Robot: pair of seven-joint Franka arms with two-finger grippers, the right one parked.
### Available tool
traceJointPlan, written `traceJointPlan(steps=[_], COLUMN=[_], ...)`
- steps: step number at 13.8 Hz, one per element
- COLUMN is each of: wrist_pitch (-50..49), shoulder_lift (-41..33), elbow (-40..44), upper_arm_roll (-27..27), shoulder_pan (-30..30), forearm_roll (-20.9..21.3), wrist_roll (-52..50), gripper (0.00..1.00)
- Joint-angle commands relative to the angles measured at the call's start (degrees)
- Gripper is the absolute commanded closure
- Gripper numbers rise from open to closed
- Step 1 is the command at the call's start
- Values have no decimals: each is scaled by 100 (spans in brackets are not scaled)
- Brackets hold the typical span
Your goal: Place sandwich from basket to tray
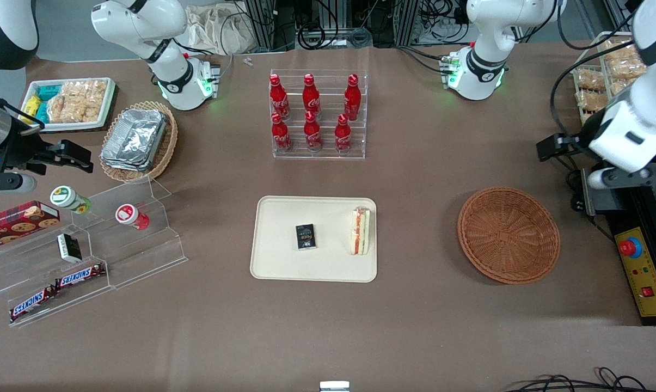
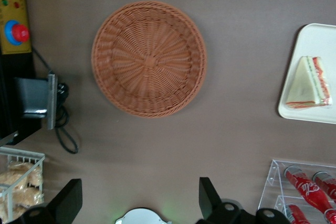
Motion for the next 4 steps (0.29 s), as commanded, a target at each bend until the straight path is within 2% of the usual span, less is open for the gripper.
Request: traceJointPlan(steps=[1, 4], wrist_pitch=[44, 18], shoulder_lift=[-562, -484], elbow=[-640, -492], upper_arm_roll=[119, 101], shoulder_pan=[-155, -146], forearm_roll=[-13, -66], wrist_roll=[58, 75], gripper=[0, 0])
